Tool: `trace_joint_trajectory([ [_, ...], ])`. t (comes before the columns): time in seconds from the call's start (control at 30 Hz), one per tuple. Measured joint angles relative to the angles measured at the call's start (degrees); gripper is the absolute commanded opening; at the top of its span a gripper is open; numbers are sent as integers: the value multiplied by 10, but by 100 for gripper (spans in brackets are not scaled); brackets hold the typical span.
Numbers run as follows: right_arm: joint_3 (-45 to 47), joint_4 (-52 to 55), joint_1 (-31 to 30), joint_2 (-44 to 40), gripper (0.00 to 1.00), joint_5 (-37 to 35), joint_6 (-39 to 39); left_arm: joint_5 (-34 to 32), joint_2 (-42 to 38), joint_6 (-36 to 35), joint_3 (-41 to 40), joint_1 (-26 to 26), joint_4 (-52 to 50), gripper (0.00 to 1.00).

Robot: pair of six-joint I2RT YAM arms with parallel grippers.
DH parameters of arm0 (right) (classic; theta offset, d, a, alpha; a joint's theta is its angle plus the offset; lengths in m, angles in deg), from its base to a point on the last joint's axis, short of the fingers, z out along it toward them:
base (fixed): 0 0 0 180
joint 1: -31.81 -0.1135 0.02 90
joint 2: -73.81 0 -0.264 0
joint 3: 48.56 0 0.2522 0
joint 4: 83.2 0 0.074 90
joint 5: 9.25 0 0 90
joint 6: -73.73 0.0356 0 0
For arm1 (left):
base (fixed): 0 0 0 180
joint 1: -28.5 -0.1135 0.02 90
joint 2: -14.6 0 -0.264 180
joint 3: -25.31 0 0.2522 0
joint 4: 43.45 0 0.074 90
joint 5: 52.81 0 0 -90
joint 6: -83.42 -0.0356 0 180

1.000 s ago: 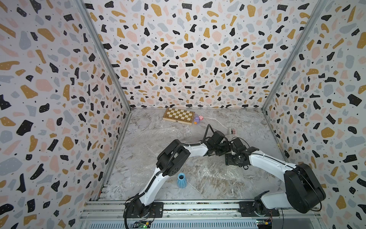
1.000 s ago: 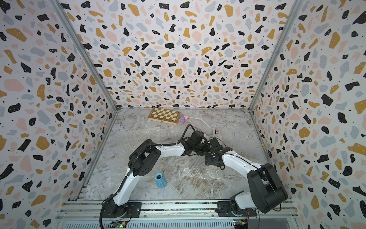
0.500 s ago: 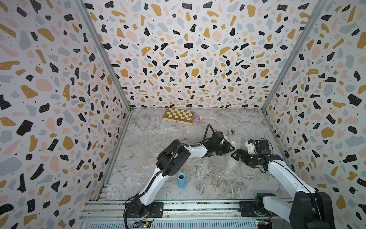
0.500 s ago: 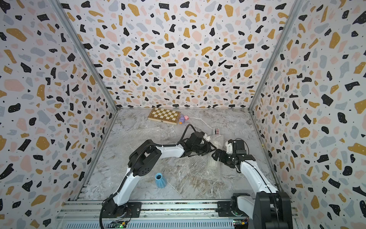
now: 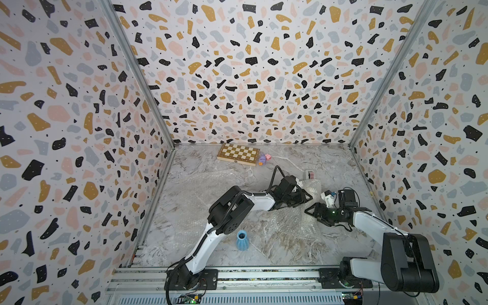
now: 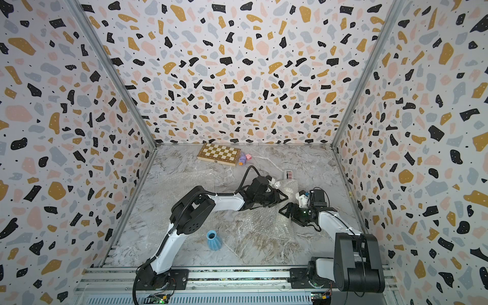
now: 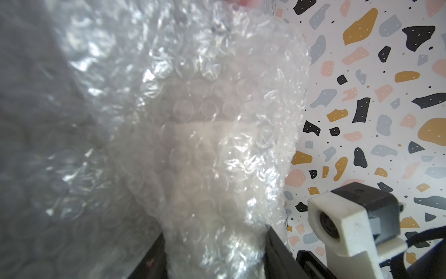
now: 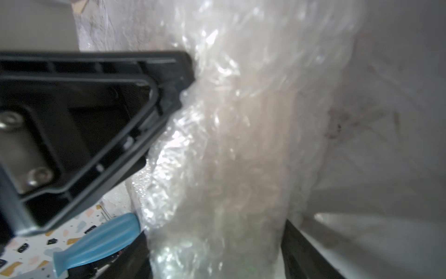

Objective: Wrap vases in bubble wrap
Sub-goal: Wrap the vase in bubble wrap.

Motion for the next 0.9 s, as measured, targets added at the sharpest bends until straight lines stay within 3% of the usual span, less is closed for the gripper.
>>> trace_joint_trajectory([
  [0.07, -1, -3, -10, 6, 62, -11, 0, -1, -1, 0, -1, 0, 0, 49],
  [0.23, -20, 11, -42, 8, 57, -60, 3, -14, -16, -4, -12, -2, -12, 53],
  [0.53, -76, 78, -123, 14, 56, -196, 15, -25, -72, -24, -67, -14, -47, 60],
  [0.9, -131, 126, -199, 48, 56, -306, 52, -59, -150, -49, -119, -21, -101, 56],
])
